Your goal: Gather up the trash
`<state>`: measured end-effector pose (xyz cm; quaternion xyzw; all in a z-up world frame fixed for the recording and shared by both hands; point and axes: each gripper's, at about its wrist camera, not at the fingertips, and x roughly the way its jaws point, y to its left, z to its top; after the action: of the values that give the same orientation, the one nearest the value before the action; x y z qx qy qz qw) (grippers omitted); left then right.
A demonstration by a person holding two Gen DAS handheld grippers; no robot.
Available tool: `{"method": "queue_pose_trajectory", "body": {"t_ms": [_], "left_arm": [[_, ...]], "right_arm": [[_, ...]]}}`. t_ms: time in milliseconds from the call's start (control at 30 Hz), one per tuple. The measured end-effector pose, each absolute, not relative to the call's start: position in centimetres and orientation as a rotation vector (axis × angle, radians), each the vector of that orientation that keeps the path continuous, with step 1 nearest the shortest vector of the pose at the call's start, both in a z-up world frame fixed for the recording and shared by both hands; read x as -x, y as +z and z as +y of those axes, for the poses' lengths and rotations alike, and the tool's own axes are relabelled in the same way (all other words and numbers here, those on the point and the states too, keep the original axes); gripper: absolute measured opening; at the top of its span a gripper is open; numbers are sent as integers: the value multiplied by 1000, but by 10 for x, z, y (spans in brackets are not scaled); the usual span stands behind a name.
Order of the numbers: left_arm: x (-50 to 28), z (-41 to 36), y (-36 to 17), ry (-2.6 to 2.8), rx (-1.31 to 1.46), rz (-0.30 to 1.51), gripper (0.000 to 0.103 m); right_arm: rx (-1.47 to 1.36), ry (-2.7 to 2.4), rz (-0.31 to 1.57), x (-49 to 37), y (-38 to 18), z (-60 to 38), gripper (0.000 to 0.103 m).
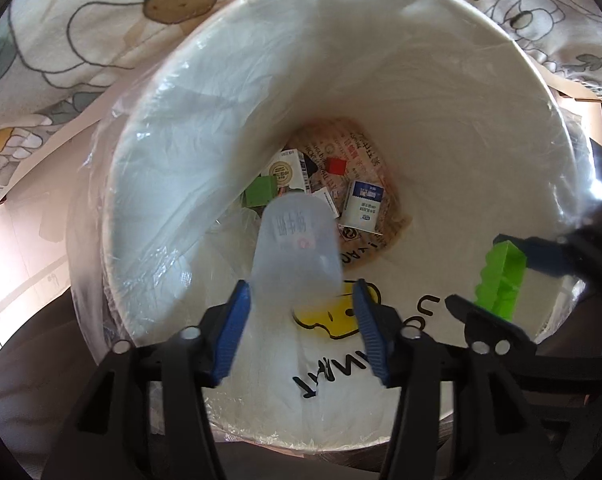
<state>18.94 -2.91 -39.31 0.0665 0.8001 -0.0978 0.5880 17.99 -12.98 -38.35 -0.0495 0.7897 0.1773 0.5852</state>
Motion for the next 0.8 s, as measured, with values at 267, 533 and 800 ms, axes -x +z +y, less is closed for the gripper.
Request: {"method": "queue_pose_trajectory", "body": {"t_ms": [267, 533, 800], "left_arm": [[-189, -30, -396, -233, -156, 1866, 66], [-188, -26, -386, -222, -154, 1850, 66], [-184, -23, -351, -207, -159, 1768, 66]], "right_arm": [[119, 421, 1838, -180, -389, -129, 55], [122, 409, 1820, -182, -377, -133, 55], [127, 397, 1750, -180, -346, -139, 55]]}}
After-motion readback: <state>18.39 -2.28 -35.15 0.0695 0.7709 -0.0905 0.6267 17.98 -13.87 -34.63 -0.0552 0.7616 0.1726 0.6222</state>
